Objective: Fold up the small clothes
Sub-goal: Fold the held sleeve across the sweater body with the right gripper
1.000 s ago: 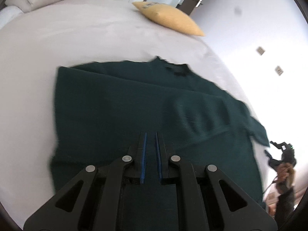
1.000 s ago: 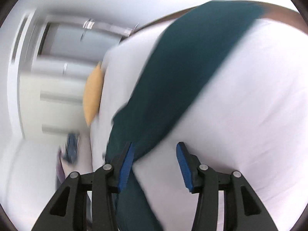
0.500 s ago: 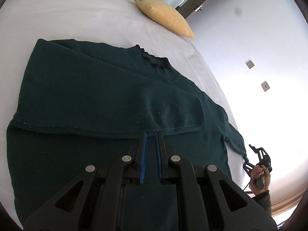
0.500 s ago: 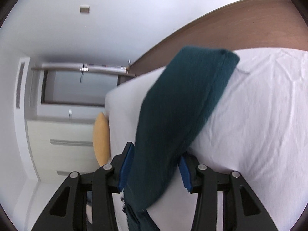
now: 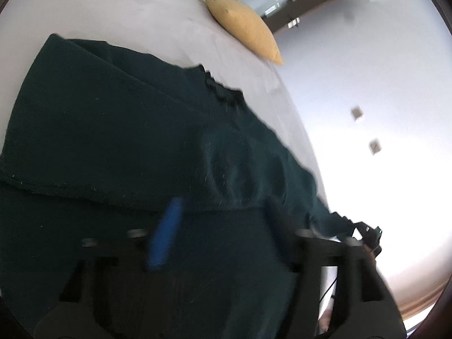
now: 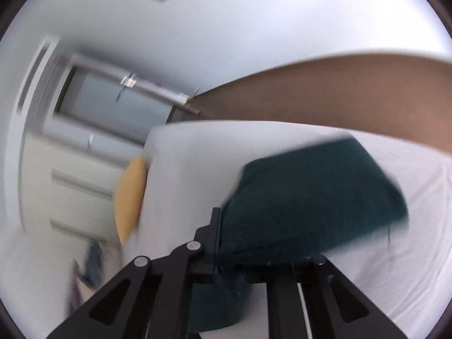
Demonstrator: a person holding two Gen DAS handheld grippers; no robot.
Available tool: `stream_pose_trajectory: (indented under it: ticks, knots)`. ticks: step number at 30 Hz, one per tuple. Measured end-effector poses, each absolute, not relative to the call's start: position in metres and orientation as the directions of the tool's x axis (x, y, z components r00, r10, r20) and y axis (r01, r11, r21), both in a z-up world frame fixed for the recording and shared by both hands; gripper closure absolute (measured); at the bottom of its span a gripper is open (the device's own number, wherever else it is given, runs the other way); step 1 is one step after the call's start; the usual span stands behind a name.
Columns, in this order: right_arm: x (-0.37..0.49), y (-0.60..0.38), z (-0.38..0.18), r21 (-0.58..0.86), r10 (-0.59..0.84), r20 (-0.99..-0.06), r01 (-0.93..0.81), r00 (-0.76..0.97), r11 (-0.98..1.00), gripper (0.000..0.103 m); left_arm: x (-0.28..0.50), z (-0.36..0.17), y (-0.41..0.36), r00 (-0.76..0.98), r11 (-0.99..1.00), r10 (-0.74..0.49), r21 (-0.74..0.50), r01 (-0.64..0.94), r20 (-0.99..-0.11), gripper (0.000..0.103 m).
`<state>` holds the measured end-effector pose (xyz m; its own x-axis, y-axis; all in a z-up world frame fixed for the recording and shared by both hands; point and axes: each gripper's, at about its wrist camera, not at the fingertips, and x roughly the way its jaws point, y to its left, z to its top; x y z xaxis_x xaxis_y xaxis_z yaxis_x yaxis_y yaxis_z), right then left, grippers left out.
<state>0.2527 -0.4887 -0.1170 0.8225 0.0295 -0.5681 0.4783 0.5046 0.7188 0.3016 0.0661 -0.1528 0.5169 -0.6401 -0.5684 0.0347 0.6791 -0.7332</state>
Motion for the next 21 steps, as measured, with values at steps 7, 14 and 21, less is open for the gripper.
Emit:
stream_pose_trajectory:
  ticks: [7,14,21]
  knots:
    - [0.336,-0.267,-0.045,0.328,0.149,-0.608,0.076,0.780,0.941,0.093,0.321,-0.152,0.071,0.527,0.593,-0.685,-0.805,0.002,-0.503,0.034]
    - [0.345,-0.090,-0.108,0.042,0.214,-0.746,-0.276,0.631,0.960,0.093,0.343,-0.158,0.059,0.471,0.481,-0.770,-0.877,-0.016,-0.431,0.034]
    - [0.310,-0.037,-0.160,-0.286,0.023,-0.795,-0.408,0.606,0.867,0.093,0.356,-0.179,0.051,0.423,0.449,-0.796,-0.891,-0.066,-0.433,0.034]
